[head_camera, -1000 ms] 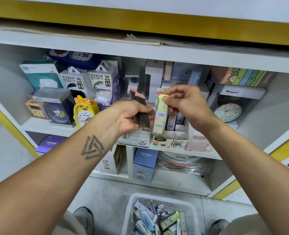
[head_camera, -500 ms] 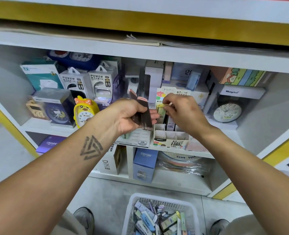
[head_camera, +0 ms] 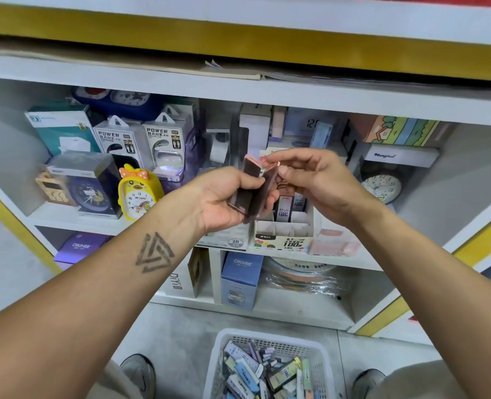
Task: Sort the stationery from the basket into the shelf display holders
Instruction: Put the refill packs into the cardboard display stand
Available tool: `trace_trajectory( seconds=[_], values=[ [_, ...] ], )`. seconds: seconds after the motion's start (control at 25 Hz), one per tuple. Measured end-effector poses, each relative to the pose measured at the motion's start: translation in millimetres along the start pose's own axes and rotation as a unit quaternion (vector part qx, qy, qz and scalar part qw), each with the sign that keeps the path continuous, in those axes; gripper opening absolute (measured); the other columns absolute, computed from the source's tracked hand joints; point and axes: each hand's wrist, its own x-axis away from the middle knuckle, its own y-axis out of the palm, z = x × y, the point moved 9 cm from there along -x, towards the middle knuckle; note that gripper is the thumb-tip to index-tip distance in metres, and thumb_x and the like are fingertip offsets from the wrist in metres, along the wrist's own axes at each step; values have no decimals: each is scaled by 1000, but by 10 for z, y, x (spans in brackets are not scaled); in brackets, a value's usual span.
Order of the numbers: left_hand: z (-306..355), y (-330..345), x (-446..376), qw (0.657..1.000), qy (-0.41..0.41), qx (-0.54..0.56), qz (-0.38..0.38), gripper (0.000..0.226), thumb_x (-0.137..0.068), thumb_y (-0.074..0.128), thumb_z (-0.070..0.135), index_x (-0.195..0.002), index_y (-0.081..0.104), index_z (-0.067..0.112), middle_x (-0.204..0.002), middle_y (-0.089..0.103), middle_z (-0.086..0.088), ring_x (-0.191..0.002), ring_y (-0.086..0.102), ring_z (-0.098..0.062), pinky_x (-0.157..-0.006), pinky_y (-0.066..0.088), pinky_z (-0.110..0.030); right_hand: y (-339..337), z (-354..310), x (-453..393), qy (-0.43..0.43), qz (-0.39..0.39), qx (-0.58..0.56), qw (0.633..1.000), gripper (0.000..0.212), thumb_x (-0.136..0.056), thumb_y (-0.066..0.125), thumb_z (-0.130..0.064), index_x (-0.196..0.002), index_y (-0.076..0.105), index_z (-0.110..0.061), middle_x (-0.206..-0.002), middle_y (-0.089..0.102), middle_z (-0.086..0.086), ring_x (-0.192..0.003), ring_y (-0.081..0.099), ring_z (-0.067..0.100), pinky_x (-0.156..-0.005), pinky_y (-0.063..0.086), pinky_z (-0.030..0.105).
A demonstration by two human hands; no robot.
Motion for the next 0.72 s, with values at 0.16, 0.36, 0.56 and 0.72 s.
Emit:
trace_trajectory(
  seconds=[0.16, 0.36, 0.56, 0.72],
  values=[
    [-20, -79, -50, 992, 9, -107, 58, 16, -100, 48, 11, -98, 63, 6, -95, 71, -15, -83, 70, -27, -81, 58, -42, -309, -117, 68, -25, 38, 9, 999, 11, -90, 69, -2, -100, 74, -4, -84, 74, 7, -71, 60, 11, -61, 45, 21],
    [61, -231, -60, 980, 27, -157, 116, 22, -97, 53, 32, -103, 59, 11, -65, 52, -3, -51, 40, -11, -45, 34, -20, -459, -268, 138, -93, 105, 341, 929, 7, -91, 72, -11, -96, 76, -12, -86, 70, -4, -75, 59, 10, -70, 51, 27],
    [66, -96, -53, 984, 25, -165, 64, 48, -90, 41, 44, -106, 61, 4, -60, 55, -4, -44, 33, -13, -41, 24, -18, -217, -245, 142, -118, 63, 456, 880, 10, -93, 70, -19, -100, 75, -15, -94, 66, -1, -86, 57, 13, -81, 48, 31],
    [60, -77, -47, 989, 21, -138, 38, 46, -90, 32, 31, -107, 61, 0, -63, 52, -7, -46, 30, -14, -40, 22, -17, -191, -269, 125, -130, 71, 451, 880, 10, -92, 71, -19, -100, 76, -15, -93, 65, -2, -86, 59, 15, -81, 49, 32]
  ],
)
